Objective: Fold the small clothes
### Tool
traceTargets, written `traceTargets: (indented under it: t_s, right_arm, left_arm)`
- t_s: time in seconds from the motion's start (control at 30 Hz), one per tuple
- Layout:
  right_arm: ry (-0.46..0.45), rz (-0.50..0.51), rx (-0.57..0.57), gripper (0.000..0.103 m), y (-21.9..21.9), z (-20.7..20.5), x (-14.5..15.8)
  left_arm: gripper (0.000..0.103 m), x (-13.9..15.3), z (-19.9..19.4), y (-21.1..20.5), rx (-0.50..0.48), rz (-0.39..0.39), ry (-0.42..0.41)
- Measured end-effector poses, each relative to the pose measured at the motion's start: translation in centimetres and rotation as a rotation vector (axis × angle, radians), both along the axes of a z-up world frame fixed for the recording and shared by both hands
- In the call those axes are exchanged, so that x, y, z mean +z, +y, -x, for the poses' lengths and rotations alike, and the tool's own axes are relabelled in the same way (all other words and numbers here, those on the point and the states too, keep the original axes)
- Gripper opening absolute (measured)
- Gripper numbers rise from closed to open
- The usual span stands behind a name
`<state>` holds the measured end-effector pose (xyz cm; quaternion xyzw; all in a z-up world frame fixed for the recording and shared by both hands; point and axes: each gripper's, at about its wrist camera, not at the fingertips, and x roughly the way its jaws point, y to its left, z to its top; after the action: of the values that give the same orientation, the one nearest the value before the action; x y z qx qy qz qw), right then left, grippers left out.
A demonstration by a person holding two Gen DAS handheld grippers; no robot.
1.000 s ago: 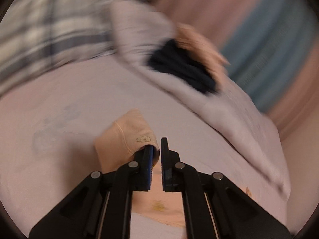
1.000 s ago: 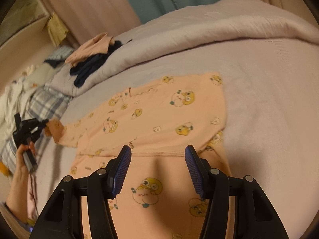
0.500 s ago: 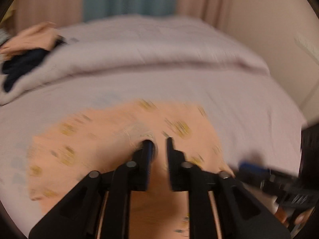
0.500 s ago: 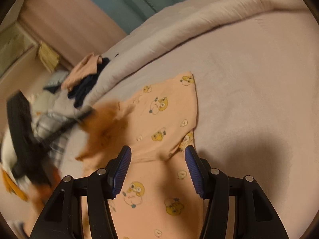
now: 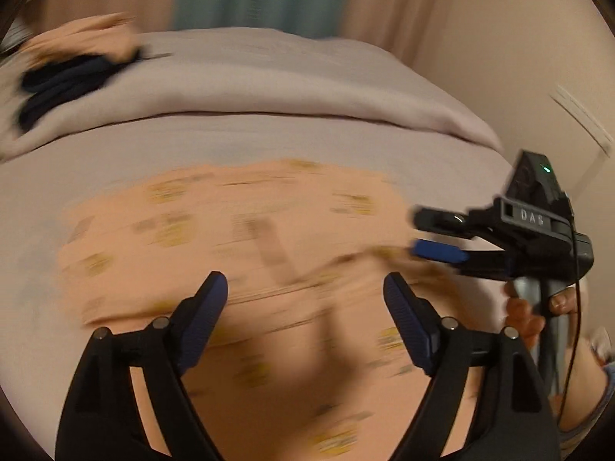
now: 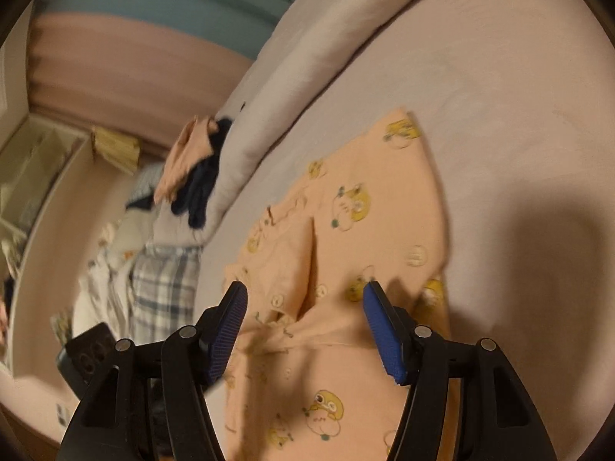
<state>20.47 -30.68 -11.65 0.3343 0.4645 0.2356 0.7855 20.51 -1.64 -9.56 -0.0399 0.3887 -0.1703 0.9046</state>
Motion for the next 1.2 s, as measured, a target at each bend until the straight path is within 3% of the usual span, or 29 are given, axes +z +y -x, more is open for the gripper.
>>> traceTargets:
  t_s: [0.03, 0.1, 0.2, 0.27, 0.33, 0.43, 0.53, 0.7, 0.83, 0.9, 0.93, 0.97, 1.07, 1.2]
  right_arm:
    - [0.026, 0.046, -0.002, 0.063, 0.4, -0.4, -0.2]
    - [0.058, 0.023, 0.026, 0.063, 1.3, -0.8, -0.5]
    - [0.018, 0.054, 0.058, 0.063, 3.1, -0.8, 0.4]
    - [-0.078, 0.174, 0.102, 0.063, 5.2, -0.5, 2.1]
    - [-0.266, 0.449, 0.164, 0.063, 8.7, 0.8, 4.2]
    - [-0.434, 0.692, 0.332, 0.063, 13.0, 2.6, 4.9]
    - [-0.518, 0.862, 0.417, 0.061, 14.8, 3.5, 4.4]
    - [-0.555, 0.945, 0.521, 0.054, 15.5, 3.3, 3.1]
    - [-0.565, 0.980, 0.581, 0.048, 17.2, 2.6, 2.6]
    - [-0.537, 0.994, 0.595, 0.030, 17.4, 2.0, 2.0]
    - [-0.527, 0.998, 0.588, 0.026, 17.4, 1.6, 1.8]
    - [-0.524, 0.981, 0.573, 0.014, 17.2, 1.4, 1.7]
    - [-0.491, 0.810, 0.454, 0.010, 14.5, 1.3, 3.0]
    - [-0.396, 0.392, 0.208, 0.010, 7.0, 0.9, 4.6]
  left_arm:
    - [0.083, -0.3, 0.2, 1.9, 0.049, 0.007, 0.012]
    - [0.083, -1.0, 0.5, 5.1, 0.124, 0.047, 0.048]
    - [0.083, -1.9, 1.3, 9.6, 0.248, 0.105, 0.075]
    - [0.083, -2.6, 1.9, 11.9, 0.311, 0.145, 0.099]
    - [0.083, -2.9, 2.5, 12.9, 0.339, 0.173, 0.110]
    - [0.083, -2.9, 3.2, 13.3, 0.348, 0.180, 0.117]
    - [0.083, -2.6, 3.5, 13.1, 0.333, 0.184, 0.113]
    - [0.083, -2.9, 3.3, 13.2, 0.309, 0.196, 0.111]
    - [0.083, -3.0, 3.1, 13.2, 0.310, 0.207, 0.121]
    - [0.083, -3.0, 3.1, 13.2, 0.313, 0.213, 0.124]
    - [0.083, -3.1, 3.0, 13.2, 0.315, 0.214, 0.127]
    - [0.083, -3.1, 2.9, 13.3, 0.317, 0.215, 0.130]
    - [0.083, -3.1, 2.8, 13.2, 0.318, 0.219, 0.137]
    - [0.083, -3.4, 2.5, 12.6, 0.303, 0.210, 0.145]
